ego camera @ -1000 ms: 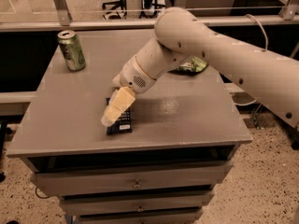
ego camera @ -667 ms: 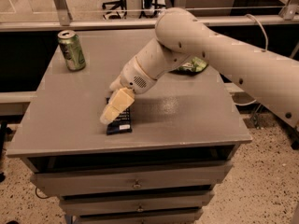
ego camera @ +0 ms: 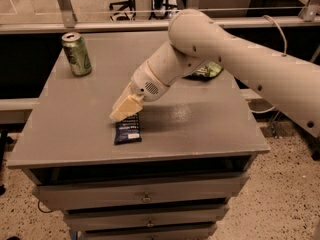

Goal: Pick rxbar blueberry

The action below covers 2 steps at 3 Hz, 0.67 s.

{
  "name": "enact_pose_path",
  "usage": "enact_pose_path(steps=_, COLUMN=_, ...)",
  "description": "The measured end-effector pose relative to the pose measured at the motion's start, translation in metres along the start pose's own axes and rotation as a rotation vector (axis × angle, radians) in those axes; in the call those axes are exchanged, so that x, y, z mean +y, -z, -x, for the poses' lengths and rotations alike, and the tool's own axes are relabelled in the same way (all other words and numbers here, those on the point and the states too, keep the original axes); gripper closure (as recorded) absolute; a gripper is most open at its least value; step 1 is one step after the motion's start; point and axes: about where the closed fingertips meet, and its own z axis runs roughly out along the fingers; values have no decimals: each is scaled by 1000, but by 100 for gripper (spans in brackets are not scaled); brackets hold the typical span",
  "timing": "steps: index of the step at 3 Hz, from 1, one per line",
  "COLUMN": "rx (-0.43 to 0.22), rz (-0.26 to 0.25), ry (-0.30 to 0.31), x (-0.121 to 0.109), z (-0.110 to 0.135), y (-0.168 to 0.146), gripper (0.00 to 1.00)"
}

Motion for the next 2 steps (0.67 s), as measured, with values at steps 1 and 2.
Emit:
enact_pose_path(steps=1, rx=2, rz=-4, ry=-3, x=-2, z=-1, y=2, gripper=87)
enact_pose_path(steps=2, rx=8, rz=-9, ry=1, x=-6, z=1, y=6, gripper=100)
